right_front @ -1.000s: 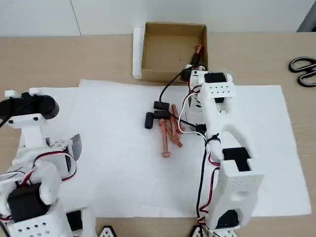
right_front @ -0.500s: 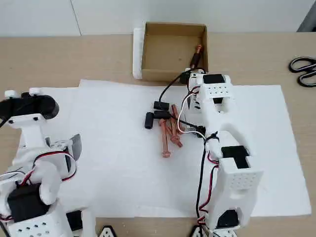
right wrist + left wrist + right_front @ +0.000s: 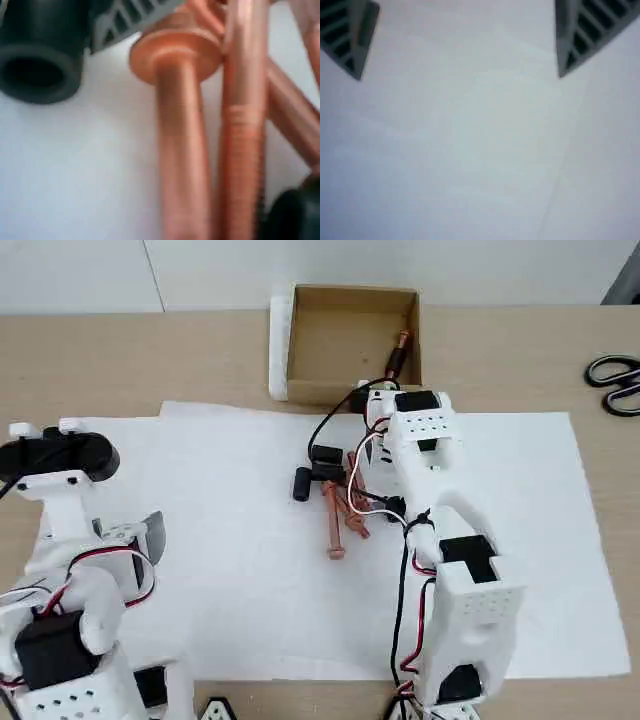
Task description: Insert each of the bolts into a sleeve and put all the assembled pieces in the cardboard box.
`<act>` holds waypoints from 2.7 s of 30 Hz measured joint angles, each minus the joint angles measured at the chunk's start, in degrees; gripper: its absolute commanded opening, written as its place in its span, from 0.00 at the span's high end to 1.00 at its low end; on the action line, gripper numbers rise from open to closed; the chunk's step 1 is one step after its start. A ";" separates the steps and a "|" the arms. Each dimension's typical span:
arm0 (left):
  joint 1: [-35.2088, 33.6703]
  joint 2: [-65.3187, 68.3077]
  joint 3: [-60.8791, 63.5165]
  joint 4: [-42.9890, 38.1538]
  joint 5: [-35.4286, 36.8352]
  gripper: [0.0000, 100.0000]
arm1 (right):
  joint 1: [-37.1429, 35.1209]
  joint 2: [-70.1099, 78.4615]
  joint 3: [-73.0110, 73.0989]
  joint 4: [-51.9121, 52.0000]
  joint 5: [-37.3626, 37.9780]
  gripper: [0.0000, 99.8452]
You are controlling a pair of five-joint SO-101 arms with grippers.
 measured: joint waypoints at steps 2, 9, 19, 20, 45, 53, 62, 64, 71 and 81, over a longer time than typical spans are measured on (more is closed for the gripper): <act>0.00 0.00 0.00 0.00 0.00 0.76 | 0.09 0.00 0.00 0.00 0.00 0.81; 0.00 0.00 0.00 0.00 0.00 0.76 | -0.18 0.00 -0.09 0.00 0.00 0.80; 0.00 0.00 0.00 0.00 0.00 0.76 | 0.00 0.00 -0.09 0.00 0.00 0.90; 0.00 0.00 0.00 0.00 0.00 0.76 | 0.09 0.00 -0.09 0.00 0.00 0.91; 0.00 0.00 0.00 0.00 0.00 0.76 | 0.44 0.09 -2.37 3.34 3.43 1.00; 0.00 0.00 0.00 0.00 0.00 0.76 | 4.13 -5.98 -8.44 10.29 3.52 1.00; 1.93 8.97 -3.16 0.09 -3.87 0.76 | 8.70 -18.64 -8.44 11.87 3.52 1.00; 3.34 14.42 -7.21 0.26 -3.87 0.76 | 8.88 -20.04 -8.44 12.40 3.52 1.00; 13.54 35.69 -24.79 5.19 -1.58 0.76 | 8.70 -23.12 -6.33 12.57 3.52 1.00; 28.13 57.93 -33.76 5.98 3.78 0.76 | 12.48 -29.01 -3.96 12.57 3.52 1.00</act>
